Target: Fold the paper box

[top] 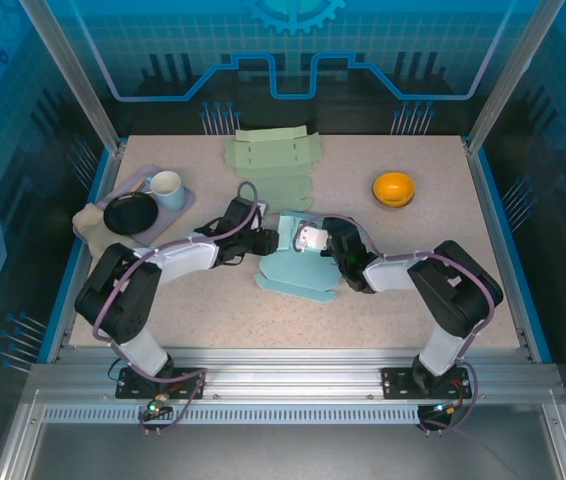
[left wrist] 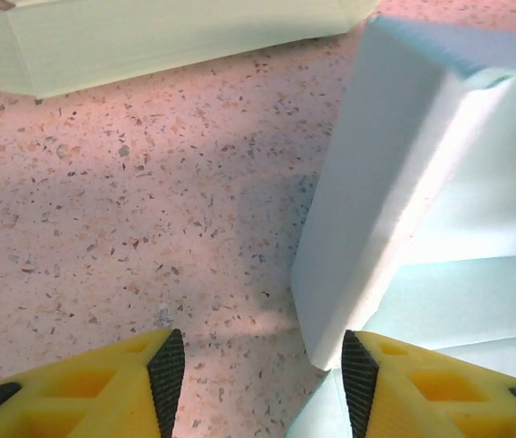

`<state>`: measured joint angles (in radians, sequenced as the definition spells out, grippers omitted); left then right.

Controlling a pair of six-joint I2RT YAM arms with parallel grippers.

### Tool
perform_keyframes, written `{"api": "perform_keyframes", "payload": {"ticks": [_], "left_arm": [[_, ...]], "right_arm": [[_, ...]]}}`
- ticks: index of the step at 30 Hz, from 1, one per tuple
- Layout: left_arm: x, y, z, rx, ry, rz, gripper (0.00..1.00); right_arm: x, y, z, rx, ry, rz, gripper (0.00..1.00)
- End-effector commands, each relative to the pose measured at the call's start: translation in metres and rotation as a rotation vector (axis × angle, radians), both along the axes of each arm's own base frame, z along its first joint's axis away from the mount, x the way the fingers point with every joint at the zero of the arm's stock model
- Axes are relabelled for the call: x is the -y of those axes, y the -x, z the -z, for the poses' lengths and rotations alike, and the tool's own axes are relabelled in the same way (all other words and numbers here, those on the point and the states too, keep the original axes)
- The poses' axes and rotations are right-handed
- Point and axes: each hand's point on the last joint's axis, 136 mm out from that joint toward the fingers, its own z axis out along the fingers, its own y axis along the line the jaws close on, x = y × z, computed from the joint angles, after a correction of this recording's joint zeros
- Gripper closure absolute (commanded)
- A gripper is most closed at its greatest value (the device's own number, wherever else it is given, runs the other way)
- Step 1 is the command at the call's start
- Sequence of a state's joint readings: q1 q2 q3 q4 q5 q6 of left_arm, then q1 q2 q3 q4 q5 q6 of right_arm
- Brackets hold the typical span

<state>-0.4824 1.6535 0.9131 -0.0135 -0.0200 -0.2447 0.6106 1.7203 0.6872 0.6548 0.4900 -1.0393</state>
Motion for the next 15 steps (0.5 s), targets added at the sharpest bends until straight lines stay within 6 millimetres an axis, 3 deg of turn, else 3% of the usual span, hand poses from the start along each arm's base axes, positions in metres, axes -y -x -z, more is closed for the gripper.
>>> {"api": "perform_keyframes", "payload": {"ticks": [1,4,9,13,15], "left_arm": [[0.013,0.004,-0.028,0.087,0.058,0.12,0.47],[0.007,0.003,-0.036,0.114,0.082,0.134,0.48],[-0.001,-0.003,-0.031,0.057,0.23,0.19,0.49],[0.01,0.003,-0.035,0.027,0.377,0.285,0.51],[0.015,0.012,-0.031,0.006,0.419,0.315,0.51]], "right_arm": [[0.011,0.011,0.02,-0.083,0.03,0.002,1.0],[0.006,0.017,0.018,-0.092,0.022,-0.045,1.0],[-0.005,0.036,0.017,-0.182,-0.036,-0.171,1.0],[-0.012,0.053,0.02,-0.341,-0.099,-0.261,1.0],[-0.01,0.053,0.025,-0.371,-0.092,-0.257,1.0]]}}
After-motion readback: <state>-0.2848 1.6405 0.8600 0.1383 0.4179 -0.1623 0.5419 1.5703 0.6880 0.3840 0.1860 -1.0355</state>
